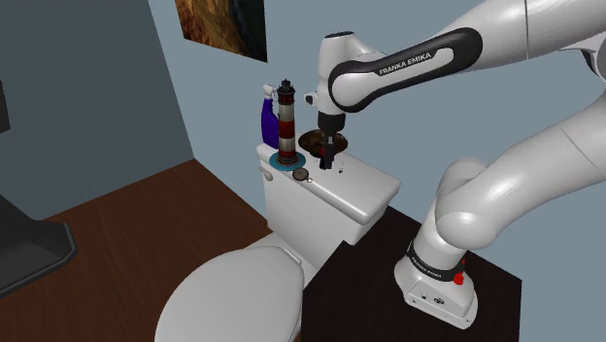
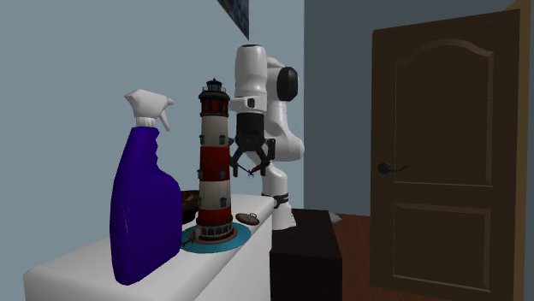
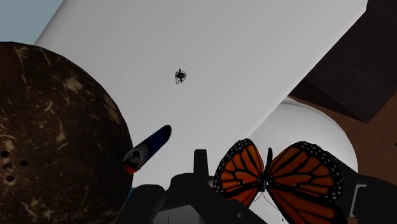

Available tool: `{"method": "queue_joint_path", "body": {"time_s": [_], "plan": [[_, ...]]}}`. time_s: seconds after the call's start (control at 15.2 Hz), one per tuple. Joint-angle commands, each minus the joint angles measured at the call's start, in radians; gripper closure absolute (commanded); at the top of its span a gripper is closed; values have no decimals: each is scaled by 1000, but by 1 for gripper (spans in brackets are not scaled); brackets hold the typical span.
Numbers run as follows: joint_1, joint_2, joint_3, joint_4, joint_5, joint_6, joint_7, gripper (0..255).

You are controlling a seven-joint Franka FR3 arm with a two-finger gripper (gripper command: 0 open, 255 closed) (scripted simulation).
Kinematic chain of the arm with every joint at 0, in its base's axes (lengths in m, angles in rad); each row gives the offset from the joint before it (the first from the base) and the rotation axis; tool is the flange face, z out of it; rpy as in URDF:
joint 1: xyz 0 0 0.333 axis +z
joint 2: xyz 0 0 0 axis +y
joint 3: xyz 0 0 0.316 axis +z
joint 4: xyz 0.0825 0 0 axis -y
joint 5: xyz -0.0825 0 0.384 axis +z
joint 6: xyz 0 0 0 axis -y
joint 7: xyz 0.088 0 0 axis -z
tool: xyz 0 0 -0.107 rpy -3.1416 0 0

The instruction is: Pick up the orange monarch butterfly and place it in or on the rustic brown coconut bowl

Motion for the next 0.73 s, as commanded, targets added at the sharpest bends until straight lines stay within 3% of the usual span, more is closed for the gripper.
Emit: {"method": "queue_joint_path", "body": {"time_s": [0.0,0.33,0.66], "plan": [[1,-6,2,24,2,-31,0,255],[2,-25,7,76,6,-101,-2,255],[-33,111,-83,178,-24,-61,-111,255]]}}
